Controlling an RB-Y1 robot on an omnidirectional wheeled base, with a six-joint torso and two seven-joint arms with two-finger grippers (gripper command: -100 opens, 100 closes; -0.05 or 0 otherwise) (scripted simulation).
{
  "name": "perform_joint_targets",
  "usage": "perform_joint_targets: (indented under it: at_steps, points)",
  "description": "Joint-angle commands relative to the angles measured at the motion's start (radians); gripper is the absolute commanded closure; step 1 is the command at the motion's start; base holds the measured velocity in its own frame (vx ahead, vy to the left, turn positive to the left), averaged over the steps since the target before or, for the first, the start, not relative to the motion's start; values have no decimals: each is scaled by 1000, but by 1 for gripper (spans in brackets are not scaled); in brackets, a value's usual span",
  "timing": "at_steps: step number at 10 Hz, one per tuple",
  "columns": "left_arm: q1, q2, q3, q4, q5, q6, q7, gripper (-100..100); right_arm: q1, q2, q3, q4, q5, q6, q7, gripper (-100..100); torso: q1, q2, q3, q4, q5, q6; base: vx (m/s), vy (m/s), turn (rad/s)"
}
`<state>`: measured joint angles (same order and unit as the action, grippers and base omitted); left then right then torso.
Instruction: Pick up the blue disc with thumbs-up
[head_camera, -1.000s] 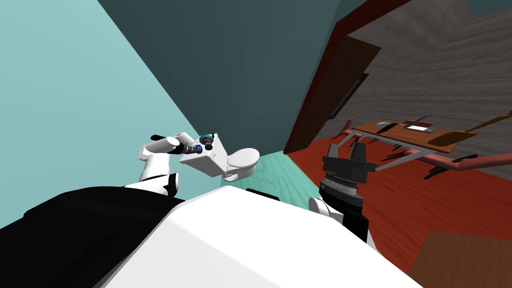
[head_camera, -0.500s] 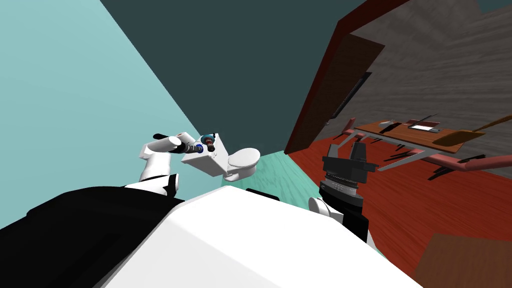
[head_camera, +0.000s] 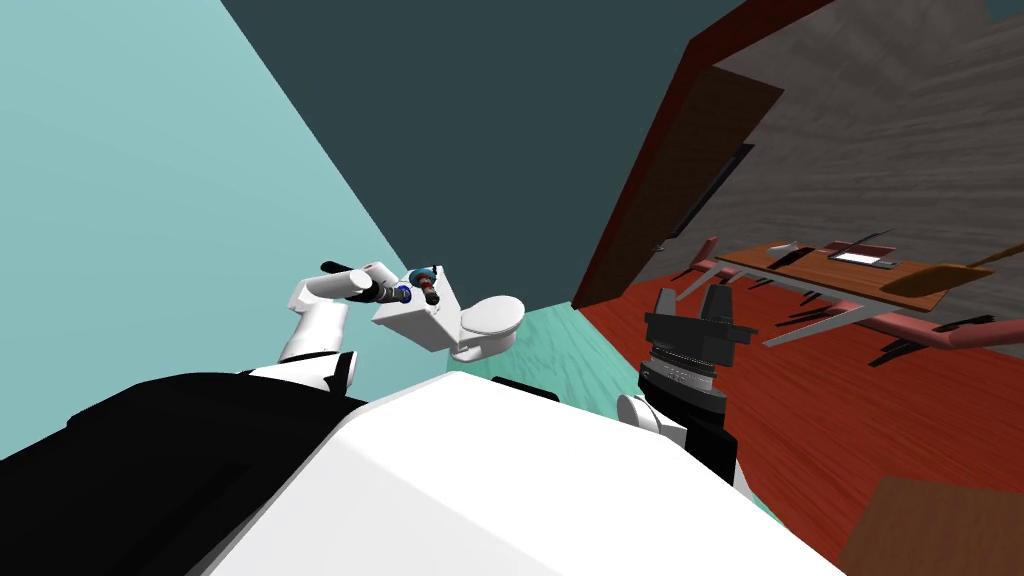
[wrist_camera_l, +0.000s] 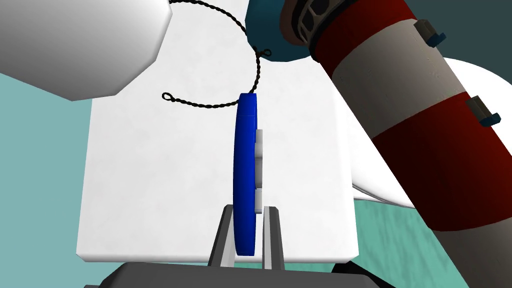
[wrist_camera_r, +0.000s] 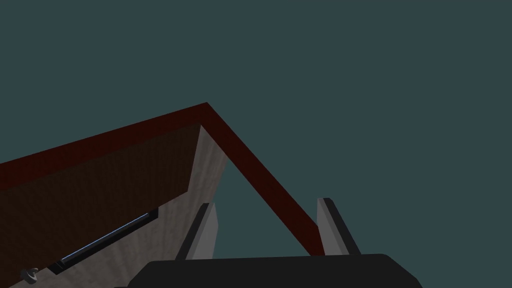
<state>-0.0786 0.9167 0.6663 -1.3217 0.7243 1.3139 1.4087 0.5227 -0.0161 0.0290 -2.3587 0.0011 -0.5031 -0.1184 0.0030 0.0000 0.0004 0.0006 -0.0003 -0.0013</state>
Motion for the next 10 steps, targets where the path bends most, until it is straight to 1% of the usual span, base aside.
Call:
perform_joint_targets:
  at_steps: [1,2,3,4,5,6,7,8,9,10]
  points:
    - [18,2,-43,-50,1,6,50,100,0,0,0,0,0,0,0,0,0,0,0,0,0,0,-16,49,58]
    - [18,2,-43,-74,1,6,77,100,0,0,0,0,0,0,0,0,1,1,0,0,0,0,-20,50,25]
    - [32,5,-85,-102,3,14,104,100,0,0,0,0,0,0,0,0,1,1,0,0,0,0,-19,77,34]
    - [32,5,-85,-127,3,14,130,100,0,0,0,0,0,0,0,0,2,1,0,0,0,0,-17,64,22]
    - [32,5,-85,-137,3,14,149,100,0,0,0,0,0,0,0,0,2,1,0,0,0,0,-5,25,0]
    - [47,8,-127,-185,5,21,186,100,0,0,0,0,0,0,0,0,0,0,0,0,0,0,-8,44,55]
    - [47,8,-127,-200,5,21,216,100,0,0,0,0,0,0,0,0,0,0,0,0,0,0,-13,48,22]
    - [61,11,-170,-244,6,29,247,100,0,0,0,0,0,0,0,0,0,0,0,0,0,0,-14,70,51]
    - [61,11,-170,-263,6,29,273,100,0,0,0,0,0,0,0,0,2,0,0,0,0,0,-21,66,22]
    - [61,11,-170,-263,6,29,285,100,0,0,0,0,0,0,0,0,2,1,0,0,0,0,-11,34,-12]
